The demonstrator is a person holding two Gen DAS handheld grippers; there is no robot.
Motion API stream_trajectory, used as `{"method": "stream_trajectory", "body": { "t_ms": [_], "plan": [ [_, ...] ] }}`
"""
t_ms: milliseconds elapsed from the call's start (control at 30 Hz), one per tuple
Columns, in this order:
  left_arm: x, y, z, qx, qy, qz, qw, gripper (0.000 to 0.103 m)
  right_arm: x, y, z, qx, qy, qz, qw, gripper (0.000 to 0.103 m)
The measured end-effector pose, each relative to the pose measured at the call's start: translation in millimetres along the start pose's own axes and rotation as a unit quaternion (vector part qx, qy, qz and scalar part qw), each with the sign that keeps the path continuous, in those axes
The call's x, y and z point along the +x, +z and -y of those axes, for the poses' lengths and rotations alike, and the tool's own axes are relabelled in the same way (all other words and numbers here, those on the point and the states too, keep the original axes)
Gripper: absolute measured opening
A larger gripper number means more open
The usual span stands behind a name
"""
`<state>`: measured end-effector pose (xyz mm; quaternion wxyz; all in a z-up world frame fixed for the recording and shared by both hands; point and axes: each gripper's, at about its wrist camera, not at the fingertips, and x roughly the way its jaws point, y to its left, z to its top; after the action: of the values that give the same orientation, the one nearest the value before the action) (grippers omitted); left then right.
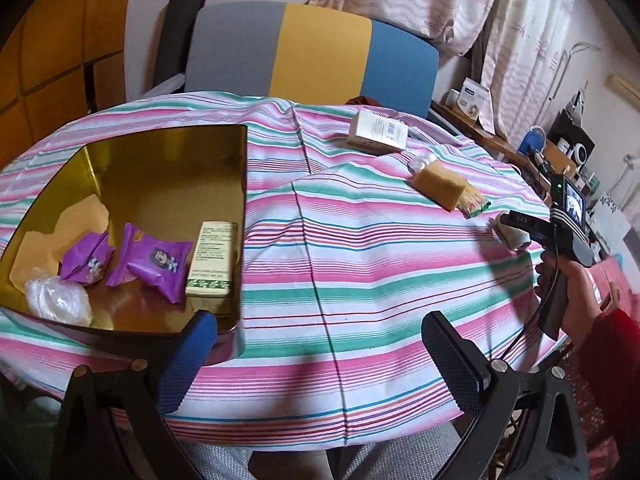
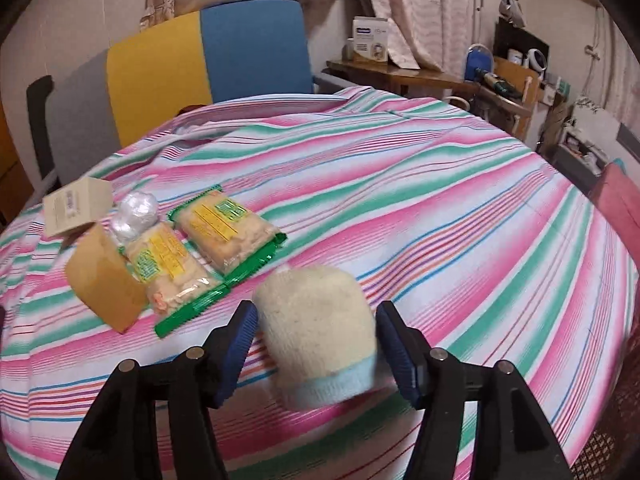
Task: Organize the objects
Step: 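Move the right tool back to the items and grasp the cream knit roll, then grasp a yellow sponge with the left tool while the right tool holds the knit roll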
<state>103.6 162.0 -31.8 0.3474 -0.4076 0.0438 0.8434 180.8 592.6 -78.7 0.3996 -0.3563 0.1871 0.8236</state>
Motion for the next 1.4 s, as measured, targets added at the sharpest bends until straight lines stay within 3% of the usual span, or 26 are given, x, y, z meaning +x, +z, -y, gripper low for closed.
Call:
{"method": "stream_trajectory", "body": {
  "t_ms": [267, 433, 533, 733, 867, 1200, 1333, 1400],
  "plan": [
    [10, 10, 18, 0.016, -0.012, -0.003, 0.9998, 0.103, -6, -9, -6, -0.013, 0.007, 0.028, 1.000, 0.056],
    [30, 19, 35, 0.025, -0.021, -0.020, 0.9992, 0.103, -20, -15, -30, -0.077, 0.050, 0.066, 0.994, 0.054],
    [44, 25, 45, 0.027, -0.025, -0.030, 0.9988, 0.103, -22, -20, -46, -0.111, 0.067, 0.066, 0.989, 0.054],
    [78, 59, 78, 0.023, -0.037, -0.042, 0.9982, 0.103, -15, -23, -54, -0.123, 0.054, 0.057, 0.989, 0.054],
    [108, 90, 99, 0.020, -0.020, -0.044, 0.9986, 0.103, -16, -24, -49, -0.113, 0.047, 0.063, 0.991, 0.054],
    [183, 153, 155, -0.039, -0.002, -0.068, 0.9969, 0.103, -16, -26, -40, -0.084, 0.001, 0.075, 0.994, 0.054],
    [212, 168, 184, -0.032, 0.010, -0.066, 0.9973, 0.103, -15, -28, -41, -0.084, -0.005, 0.080, 0.993, 0.055],
    [231, 170, 192, -0.017, 0.023, -0.084, 0.9961, 0.103, -15, -29, -41, -0.085, -0.008, 0.080, 0.993, 0.055]
  ]
}}
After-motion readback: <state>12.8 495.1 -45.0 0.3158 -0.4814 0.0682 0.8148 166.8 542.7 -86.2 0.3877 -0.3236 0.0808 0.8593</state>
